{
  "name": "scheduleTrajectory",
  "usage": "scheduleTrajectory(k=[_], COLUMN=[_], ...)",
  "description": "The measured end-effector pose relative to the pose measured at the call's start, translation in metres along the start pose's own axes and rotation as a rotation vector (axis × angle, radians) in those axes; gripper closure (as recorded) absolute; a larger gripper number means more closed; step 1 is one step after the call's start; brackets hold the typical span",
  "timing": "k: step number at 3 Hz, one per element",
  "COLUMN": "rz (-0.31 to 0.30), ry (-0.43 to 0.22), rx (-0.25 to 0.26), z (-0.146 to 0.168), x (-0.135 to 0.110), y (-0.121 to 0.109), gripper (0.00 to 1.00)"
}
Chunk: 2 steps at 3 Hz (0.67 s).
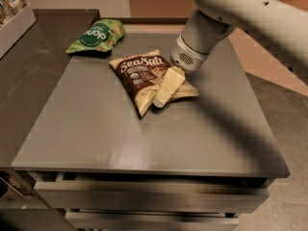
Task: Pick brown chip bag
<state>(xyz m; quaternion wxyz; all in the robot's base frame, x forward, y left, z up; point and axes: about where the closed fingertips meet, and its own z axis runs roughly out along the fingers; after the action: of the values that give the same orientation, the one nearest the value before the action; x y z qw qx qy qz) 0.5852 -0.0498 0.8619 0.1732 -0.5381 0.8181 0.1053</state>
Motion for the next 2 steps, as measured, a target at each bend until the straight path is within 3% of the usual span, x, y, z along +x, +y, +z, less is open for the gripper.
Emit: scheduleTrajectory(k=[2], rz=[-0.008], ry=[0.005], rx=[-0.013], z=[0.006], x=[-0.0035], y=[-0.0001], gripper=[0.41])
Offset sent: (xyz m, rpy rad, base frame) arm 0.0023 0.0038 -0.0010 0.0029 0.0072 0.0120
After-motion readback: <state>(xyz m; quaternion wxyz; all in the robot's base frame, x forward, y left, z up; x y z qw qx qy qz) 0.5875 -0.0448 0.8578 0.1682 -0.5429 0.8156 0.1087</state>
